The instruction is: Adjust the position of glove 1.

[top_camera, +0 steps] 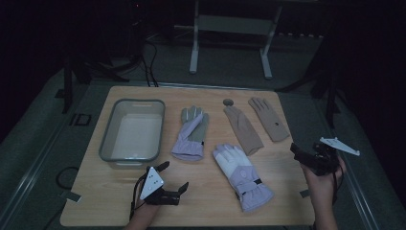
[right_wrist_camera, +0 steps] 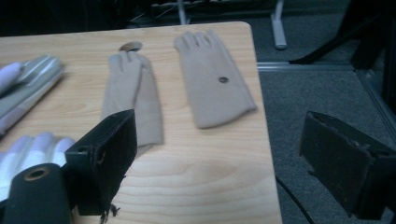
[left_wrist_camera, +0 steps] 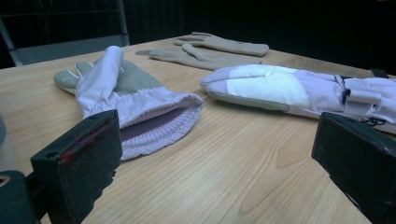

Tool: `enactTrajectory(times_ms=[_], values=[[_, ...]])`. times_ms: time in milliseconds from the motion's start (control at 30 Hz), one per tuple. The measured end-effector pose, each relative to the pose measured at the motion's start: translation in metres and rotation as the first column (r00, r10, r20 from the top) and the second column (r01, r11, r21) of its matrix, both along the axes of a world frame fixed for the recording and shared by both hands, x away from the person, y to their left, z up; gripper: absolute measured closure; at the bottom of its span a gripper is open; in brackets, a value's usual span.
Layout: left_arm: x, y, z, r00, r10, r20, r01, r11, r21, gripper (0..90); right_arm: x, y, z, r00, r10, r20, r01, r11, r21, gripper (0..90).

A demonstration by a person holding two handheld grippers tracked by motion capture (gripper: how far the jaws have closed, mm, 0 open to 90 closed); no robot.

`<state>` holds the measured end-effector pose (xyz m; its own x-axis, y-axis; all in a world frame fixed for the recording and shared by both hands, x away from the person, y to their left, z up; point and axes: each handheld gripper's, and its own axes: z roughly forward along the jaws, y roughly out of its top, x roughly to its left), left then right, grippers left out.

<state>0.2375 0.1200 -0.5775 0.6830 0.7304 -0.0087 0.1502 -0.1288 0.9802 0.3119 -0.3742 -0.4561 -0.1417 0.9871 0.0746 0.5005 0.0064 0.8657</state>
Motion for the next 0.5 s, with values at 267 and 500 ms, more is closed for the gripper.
enactTrajectory(times_ms=[267,500], values=[[-0.001,0.0,0.0,1.0,-0.004,0.002,0.004,1.0,0.005,2.1,0.012,0.026,0.036,0.9962,0.079,0.036,-0.079,0.997,-0.009,12.9],[0.0,0.0,0.0,1.0,-0.005,-0.002,0.005,1.0,-0.002,2.1,0.021,0.049,0.066,0.9882,0.126,0.087,-0.124,0.992,-0.02,14.3]])
